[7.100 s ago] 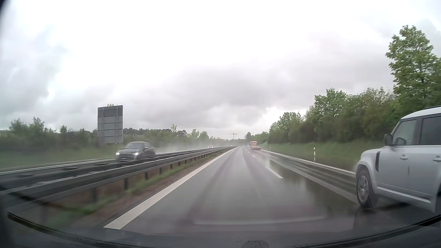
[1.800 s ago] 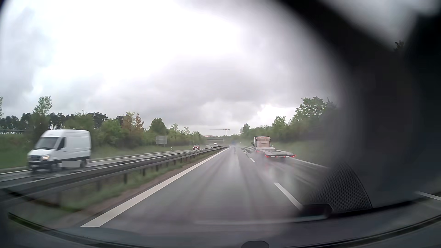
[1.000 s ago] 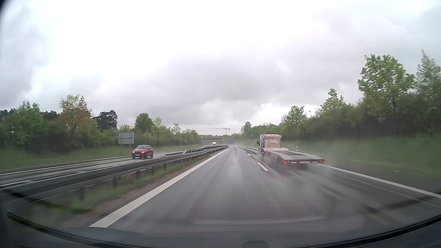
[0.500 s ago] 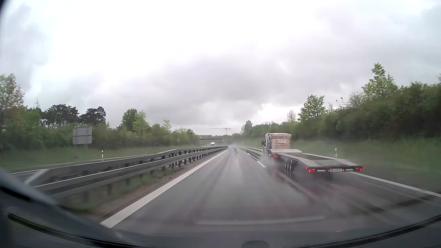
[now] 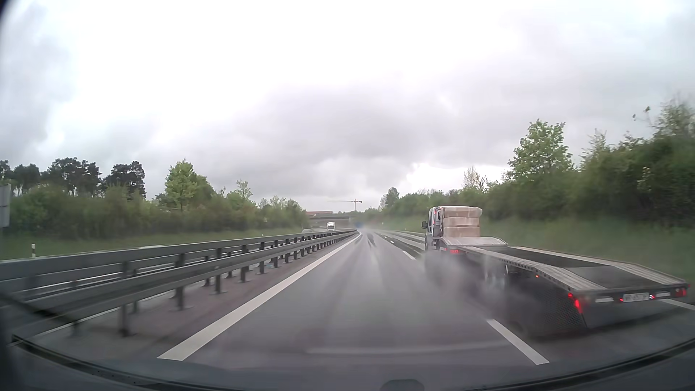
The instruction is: Follow the waypoints while adhering to traffic rules and regulations
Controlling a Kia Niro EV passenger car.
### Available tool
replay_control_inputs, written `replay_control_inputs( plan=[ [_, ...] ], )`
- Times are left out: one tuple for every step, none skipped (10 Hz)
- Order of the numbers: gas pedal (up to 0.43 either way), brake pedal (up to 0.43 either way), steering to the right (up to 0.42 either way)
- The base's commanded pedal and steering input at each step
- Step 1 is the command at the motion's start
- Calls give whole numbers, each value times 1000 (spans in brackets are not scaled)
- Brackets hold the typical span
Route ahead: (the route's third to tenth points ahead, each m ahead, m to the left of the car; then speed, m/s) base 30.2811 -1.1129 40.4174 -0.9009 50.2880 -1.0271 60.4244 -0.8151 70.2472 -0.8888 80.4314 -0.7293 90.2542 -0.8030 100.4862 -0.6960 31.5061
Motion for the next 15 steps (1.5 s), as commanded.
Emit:
replay_control_inputs(
  plan=[
    [240,0,-1],
    [240,0,-1],
    [240,0,-1],
    [240,0,-1],
    [240,0,-1],
    [240,0,-1],
    [240,0,-1],
    [240,0,-1],
    [240,0,0],
    [240,0,0],
    [240,0,0],
    [240,0,0],
    [240,0,0],
    [240,0,0],
    [248,0,0]
  ],
)
